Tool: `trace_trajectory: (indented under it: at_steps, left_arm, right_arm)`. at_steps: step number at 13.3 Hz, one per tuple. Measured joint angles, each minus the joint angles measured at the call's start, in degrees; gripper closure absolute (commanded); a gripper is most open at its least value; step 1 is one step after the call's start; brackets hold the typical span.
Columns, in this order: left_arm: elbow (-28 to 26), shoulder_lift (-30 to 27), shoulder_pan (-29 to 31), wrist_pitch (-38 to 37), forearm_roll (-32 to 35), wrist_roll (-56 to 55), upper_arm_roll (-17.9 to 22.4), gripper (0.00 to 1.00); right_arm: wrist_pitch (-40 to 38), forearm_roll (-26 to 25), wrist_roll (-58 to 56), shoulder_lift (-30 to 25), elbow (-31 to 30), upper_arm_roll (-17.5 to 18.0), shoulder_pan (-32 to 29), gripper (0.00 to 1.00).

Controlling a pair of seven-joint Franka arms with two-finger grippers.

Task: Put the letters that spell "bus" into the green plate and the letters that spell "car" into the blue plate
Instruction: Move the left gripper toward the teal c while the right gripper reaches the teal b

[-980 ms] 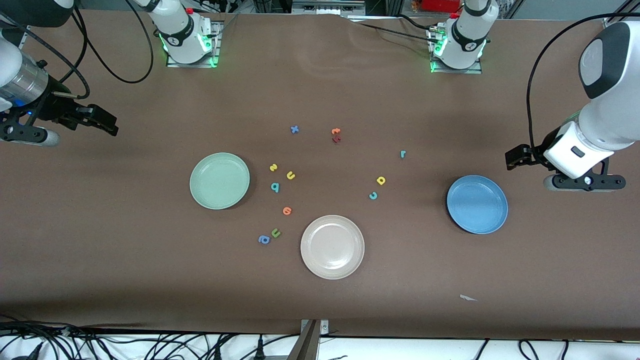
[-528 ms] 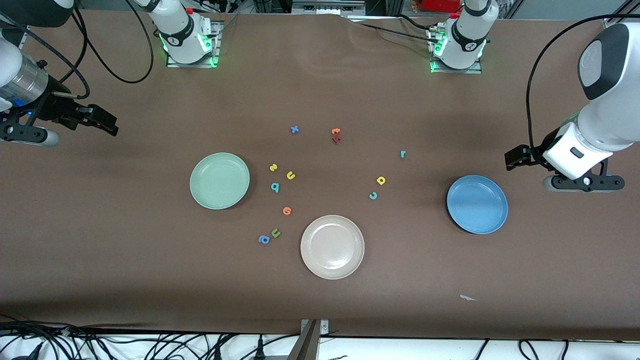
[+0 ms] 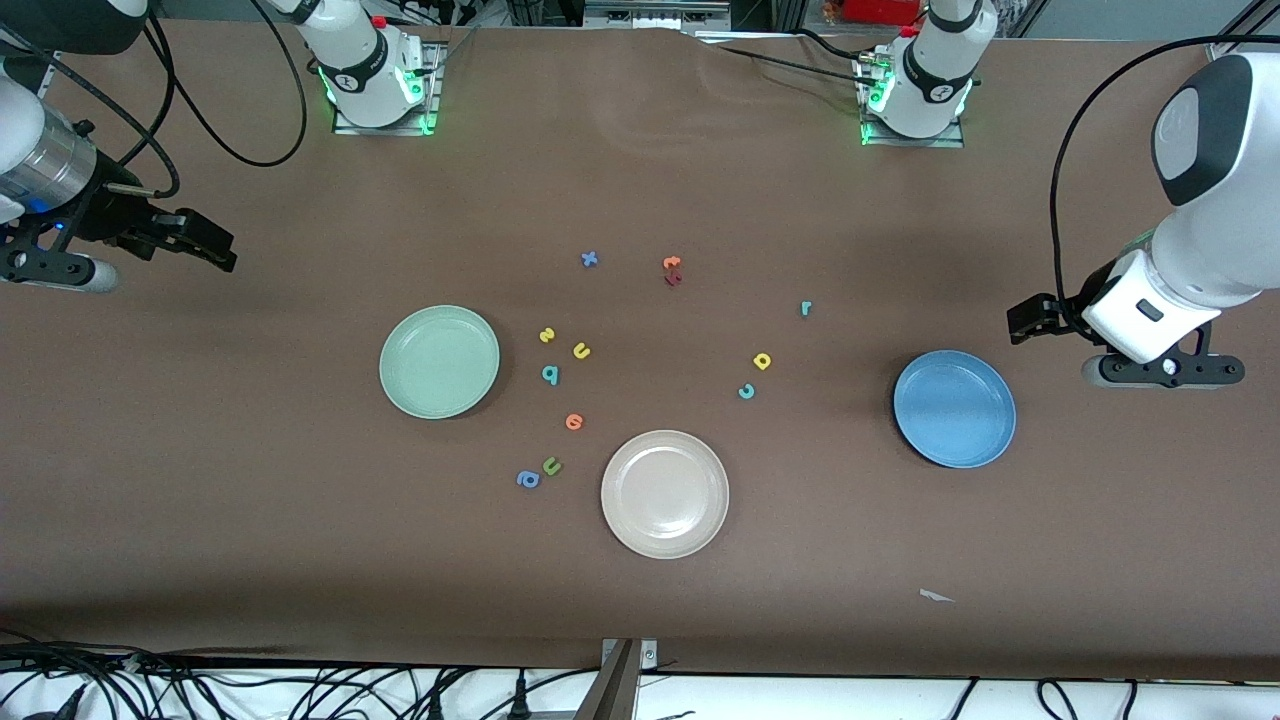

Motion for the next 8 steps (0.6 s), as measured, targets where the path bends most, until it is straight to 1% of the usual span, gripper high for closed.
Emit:
trace_trajectory:
  at_steps: [3, 6, 8]
  left_arm:
    - [0.0, 0.5, -0.3, 0.6, 0.0, 0.0, -0.1, 0.0]
    - [0.0, 1.4, -0.8, 1.4, -3.1, 0.0, -0.3, 0.0]
    - [0.0, 2.2, -1.5, 2.1, -4.0, -0.4, -0.7, 0.0]
  right_arm:
    - [0.0, 0.0, 0.0, 0.0, 0.0, 0.0, 0.0, 0.0]
    - [0.0, 0.0, 0.0, 0.0, 0.0, 0.0, 0.0, 0.0]
    - [0.0, 0.0, 0.0, 0.0, 0.0, 0.0, 0.0, 0.0]
